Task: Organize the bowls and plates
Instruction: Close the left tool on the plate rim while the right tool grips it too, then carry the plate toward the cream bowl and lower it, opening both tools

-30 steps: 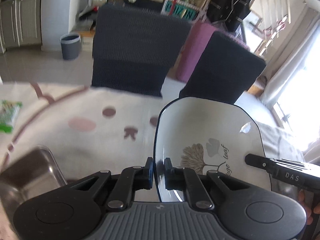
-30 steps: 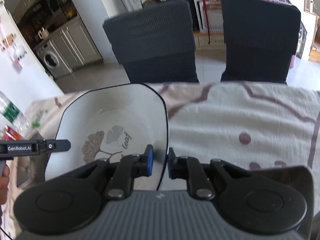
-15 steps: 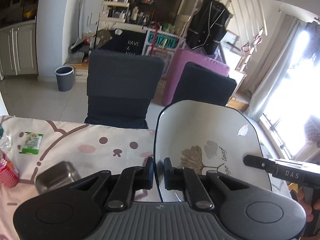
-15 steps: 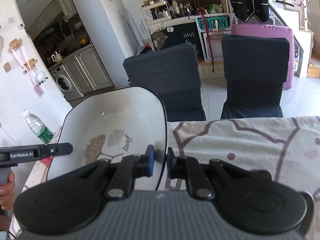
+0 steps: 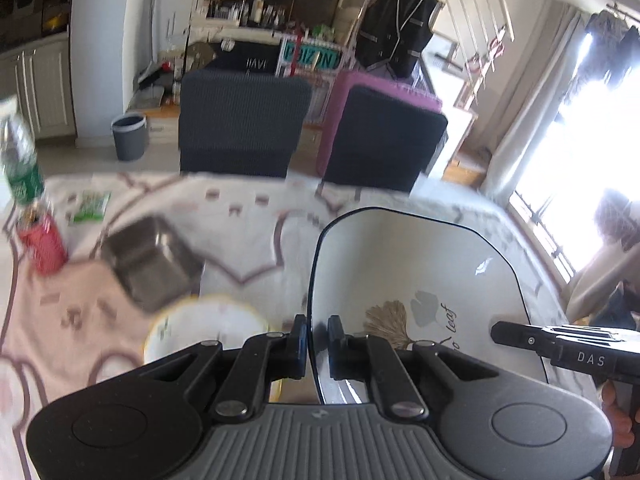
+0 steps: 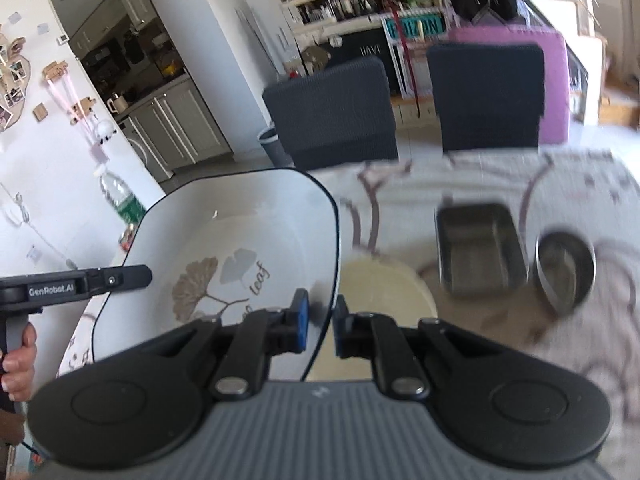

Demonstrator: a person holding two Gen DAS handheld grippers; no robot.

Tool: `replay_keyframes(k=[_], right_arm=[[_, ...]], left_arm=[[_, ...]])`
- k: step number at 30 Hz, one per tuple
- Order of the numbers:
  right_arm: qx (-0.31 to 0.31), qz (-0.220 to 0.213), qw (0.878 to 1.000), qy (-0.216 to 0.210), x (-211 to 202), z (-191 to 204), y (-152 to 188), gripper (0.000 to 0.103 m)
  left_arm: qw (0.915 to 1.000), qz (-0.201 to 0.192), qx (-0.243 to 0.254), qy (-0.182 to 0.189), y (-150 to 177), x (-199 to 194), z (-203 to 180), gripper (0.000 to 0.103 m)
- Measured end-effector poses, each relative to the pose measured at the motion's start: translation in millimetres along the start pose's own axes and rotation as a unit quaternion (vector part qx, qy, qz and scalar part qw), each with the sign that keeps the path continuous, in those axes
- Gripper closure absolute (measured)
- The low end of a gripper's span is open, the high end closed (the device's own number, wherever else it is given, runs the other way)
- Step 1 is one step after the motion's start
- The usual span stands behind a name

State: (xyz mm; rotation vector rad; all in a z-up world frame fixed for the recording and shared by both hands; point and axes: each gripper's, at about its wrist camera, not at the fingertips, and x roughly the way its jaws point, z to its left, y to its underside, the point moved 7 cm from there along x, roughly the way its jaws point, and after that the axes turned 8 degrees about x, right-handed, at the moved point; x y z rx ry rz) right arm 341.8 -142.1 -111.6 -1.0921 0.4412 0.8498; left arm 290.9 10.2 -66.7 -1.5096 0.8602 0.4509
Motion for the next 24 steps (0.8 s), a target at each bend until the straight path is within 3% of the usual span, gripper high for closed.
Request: replay_keyframes(k=[6, 11, 24], right_arm=[[0.034, 0.053, 0.998, 0.005, 16, -3, 57, 0.088], [0.023, 0.098, 0.995, 0.016, 35, -1, 96, 0.088], [0.025, 0.181, 0.983, 0.034, 75, 1, 132, 0.087]], left_arm=[[0.9988, 0.05, -0.001, -0.003, 61, 5, 9, 0.093], [0.9958, 0.09, -0.02, -0.003, 99, 17, 22, 0.092], [0.9856, 0.169, -0.005, 0.001, 138, 36, 28, 0.09]])
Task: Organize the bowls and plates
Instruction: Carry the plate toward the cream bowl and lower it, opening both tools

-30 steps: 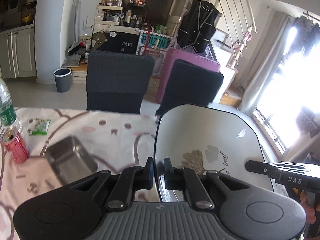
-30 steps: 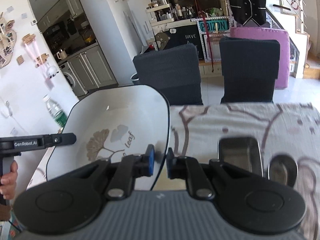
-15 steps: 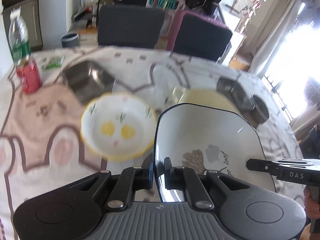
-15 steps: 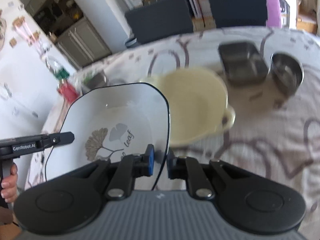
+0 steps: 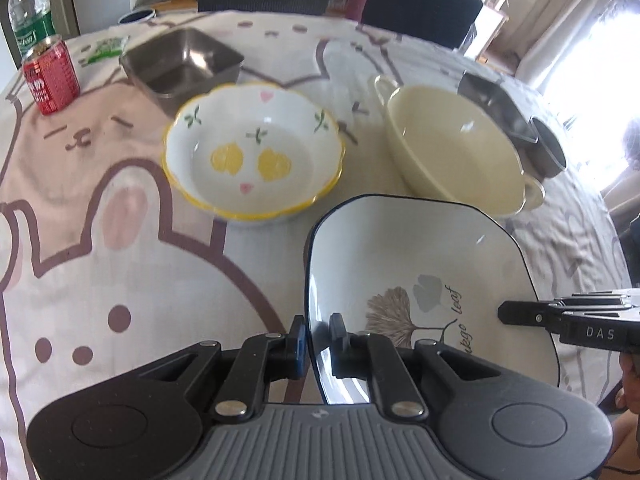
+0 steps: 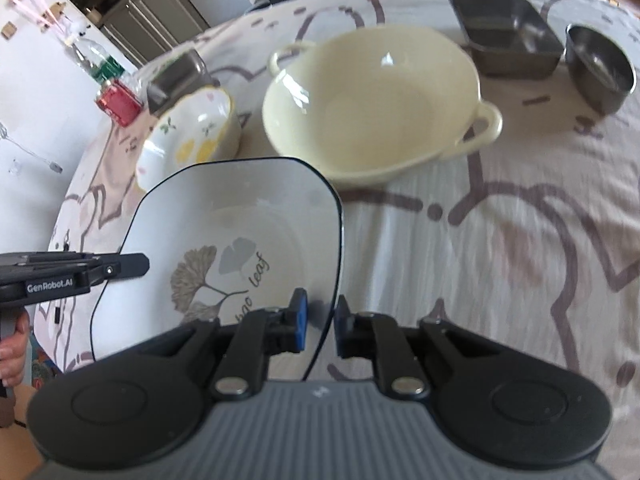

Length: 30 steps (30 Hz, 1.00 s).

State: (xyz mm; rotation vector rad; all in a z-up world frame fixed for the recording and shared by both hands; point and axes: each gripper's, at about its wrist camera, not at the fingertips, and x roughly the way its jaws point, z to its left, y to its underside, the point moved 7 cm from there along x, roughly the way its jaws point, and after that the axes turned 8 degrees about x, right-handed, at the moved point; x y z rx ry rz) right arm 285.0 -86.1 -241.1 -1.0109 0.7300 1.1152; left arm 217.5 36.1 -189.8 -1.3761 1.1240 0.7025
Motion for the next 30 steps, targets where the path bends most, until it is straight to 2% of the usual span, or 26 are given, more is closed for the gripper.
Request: replay_keyframes(k=[8, 12, 24, 30], right_arm=[[-0.012, 0.017, 1.0, 0.017, 22, 8, 3, 0.087], [-0.023, 0.015, 0.999, 0.026, 28, 13, 6, 0.088], [-0.04, 0.019, 0.999, 0.032, 28, 14, 10, 0.089], [-0.035, 0.036, 0.998, 0.041, 39, 8, 13, 0.086]], left_arm=[[0.999, 0.037, 0.022, -0.012, 8, 16, -2, 0.087], [0.9969, 0.055, 0.049, -0.027, 14, 24, -4, 0.088], [0.9963, 0.05, 0.062, -0.031, 13, 25, -5, 0.088], [0.9965, 0.045, 0.066, -0.025, 11, 24, -7, 0.088]])
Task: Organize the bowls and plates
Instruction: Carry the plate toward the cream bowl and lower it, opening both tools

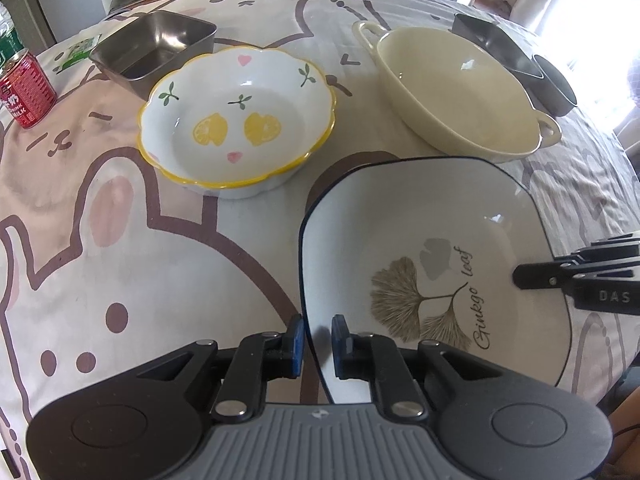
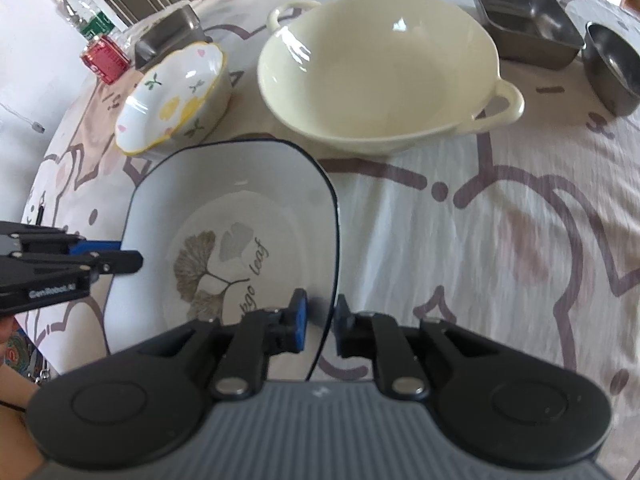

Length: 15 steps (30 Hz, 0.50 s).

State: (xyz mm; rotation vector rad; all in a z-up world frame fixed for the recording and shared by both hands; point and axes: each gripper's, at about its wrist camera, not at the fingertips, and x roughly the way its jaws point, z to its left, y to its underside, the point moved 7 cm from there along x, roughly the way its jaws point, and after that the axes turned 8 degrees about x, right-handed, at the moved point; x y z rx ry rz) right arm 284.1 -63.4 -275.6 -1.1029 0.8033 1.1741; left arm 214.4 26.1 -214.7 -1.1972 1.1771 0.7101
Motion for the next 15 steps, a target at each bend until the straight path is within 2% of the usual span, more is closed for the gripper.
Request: replay_keyframes(k=[15], right_arm=[[0.002, 0.006, 1.0, 0.008, 11.5, -5.5, -4.3, 0.083]], left_arm=[[0.9999, 0.0, 0.012, 0.006, 3.3, -2.5, -2.2, 0.088]])
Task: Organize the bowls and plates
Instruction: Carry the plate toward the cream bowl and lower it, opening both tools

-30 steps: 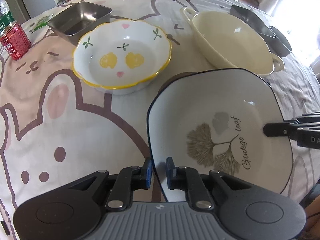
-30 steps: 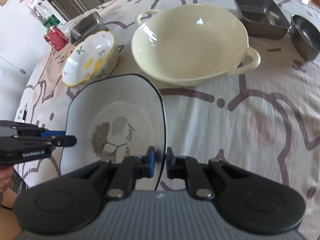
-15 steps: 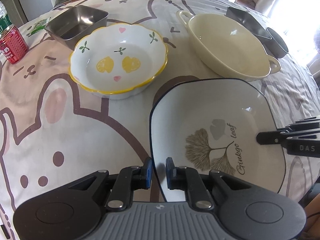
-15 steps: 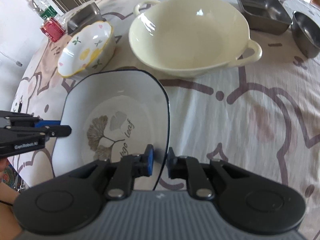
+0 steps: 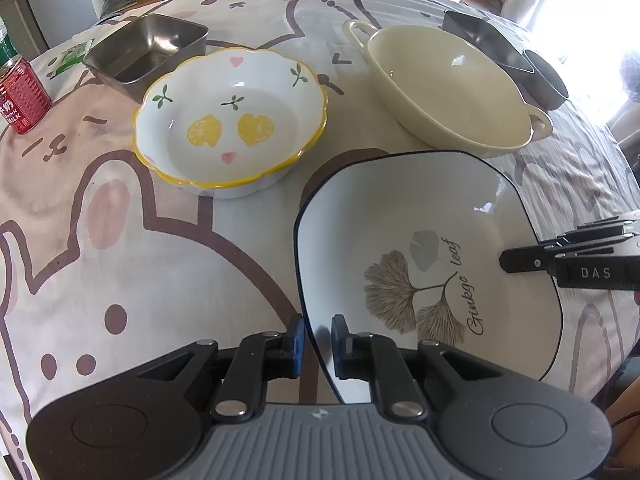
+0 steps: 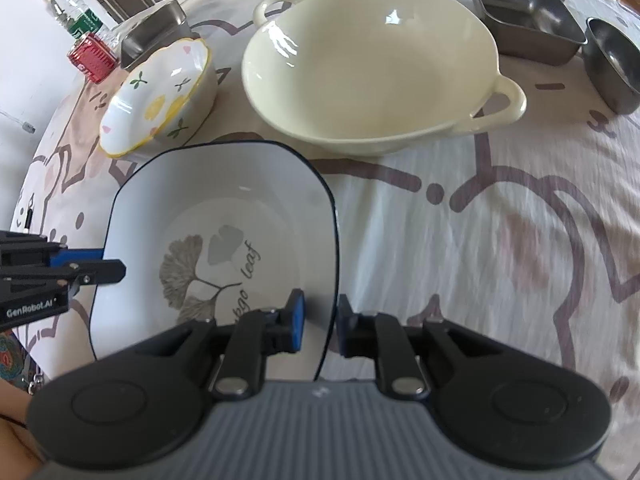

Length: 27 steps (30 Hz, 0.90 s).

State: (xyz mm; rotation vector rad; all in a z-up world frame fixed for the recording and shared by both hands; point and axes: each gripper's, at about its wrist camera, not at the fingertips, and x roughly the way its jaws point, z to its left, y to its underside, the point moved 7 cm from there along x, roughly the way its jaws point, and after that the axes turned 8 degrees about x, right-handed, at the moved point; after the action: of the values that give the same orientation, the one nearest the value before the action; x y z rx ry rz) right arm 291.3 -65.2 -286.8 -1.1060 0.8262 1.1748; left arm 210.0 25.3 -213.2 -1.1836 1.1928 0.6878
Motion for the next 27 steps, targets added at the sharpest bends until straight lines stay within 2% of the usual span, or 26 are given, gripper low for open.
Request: replay_keyframes(k=[9, 14, 16, 18, 19, 20, 22, 24, 26, 27], right_arm=[[-0.005, -0.003, 1.0, 0.008, 1, 2, 1, 0.082], [-0.028, -0.009, 0.999, 0.019, 3, 8, 5, 0.077], [-0.029, -0.006, 0.999, 0.019, 3, 8, 6, 0.075], [-0.021, -0.002, 1.0, 0.014, 2, 8, 7, 0.065], [-0.02, -0.004, 1.0, 0.012, 1, 8, 7, 0.056], [-0.023, -0.009, 1.0, 0.012, -1, 8, 8, 0.052], [-0.033, -0.017, 0.999, 0.013, -5, 8, 9, 0.049], [-0.03, -0.024, 0.999, 0.009, -9, 6, 9, 0.045], [-0.019, -0.031, 0.999, 0.002, -13, 2, 9, 0.032], [-0.015, -0.036, 0.999, 0.0, -16, 0, 9, 0.029]], left_arm=[[1.0, 0.003, -0.002, 0.003, 3, 2, 0, 0.085], [1.0, 0.004, -0.004, 0.002, 4, 2, -2, 0.083], [1.0, 0.006, -0.005, -0.003, 5, 3, 0, 0.076], [0.9999, 0.009, -0.008, -0.006, 6, 4, 3, 0.064], [0.9999, 0.011, -0.01, -0.008, 7, 4, 5, 0.062], [0.9998, 0.012, -0.013, -0.009, 8, 5, 7, 0.057], [0.9997, 0.013, -0.017, -0.01, 10, 5, 9, 0.048], [0.9997, 0.008, -0.019, -0.014, 11, 3, 12, 0.029], [0.9995, -0.003, -0.022, -0.022, 10, -1, 14, 0.017], [0.9994, -0.01, -0.023, -0.024, 9, -4, 15, 0.014]])
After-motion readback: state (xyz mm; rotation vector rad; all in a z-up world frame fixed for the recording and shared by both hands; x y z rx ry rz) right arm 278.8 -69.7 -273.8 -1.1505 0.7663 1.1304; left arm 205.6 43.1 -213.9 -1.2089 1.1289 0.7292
